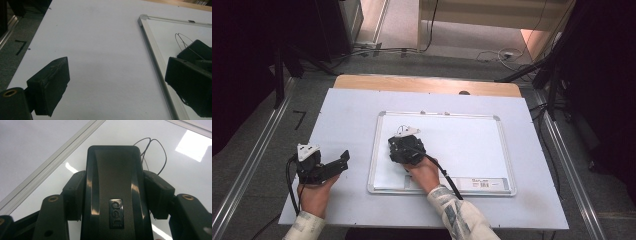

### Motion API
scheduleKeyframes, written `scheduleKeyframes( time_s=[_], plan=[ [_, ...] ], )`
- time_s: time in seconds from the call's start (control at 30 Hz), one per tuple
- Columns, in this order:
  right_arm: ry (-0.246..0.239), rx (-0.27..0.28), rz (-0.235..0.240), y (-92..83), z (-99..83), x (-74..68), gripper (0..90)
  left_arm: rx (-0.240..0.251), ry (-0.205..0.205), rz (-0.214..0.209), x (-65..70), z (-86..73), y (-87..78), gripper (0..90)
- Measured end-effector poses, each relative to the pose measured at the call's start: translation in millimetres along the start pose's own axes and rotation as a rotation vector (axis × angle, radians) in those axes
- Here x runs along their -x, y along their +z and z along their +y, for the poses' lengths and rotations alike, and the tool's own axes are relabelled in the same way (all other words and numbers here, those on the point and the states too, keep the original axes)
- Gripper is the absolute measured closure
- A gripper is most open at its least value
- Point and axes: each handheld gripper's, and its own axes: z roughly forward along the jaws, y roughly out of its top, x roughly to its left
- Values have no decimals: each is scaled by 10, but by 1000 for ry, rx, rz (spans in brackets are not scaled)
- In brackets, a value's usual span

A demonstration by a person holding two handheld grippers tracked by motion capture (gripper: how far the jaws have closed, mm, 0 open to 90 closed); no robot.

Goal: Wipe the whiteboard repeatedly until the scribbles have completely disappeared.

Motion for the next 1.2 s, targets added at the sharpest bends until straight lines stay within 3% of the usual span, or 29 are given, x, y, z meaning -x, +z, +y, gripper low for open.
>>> scheduleKeyframes(
  time_s=[0.17,0.67,0.83,1.2],
  plan=[
    [18,-26,15,-3,-39,19,340,0,1,-1,0,0,1,62],
    [-5,3,3,-27,-50,30,377,-2,0,0,4,-3,6,62],
    [-6,5,-13,-8,-24,103,377,-3,-1,-2,-6,-3,4,62],
    [40,1,-44,30,30,379,377,-7,-1,-1,-13,-3,3,62]
  ],
)
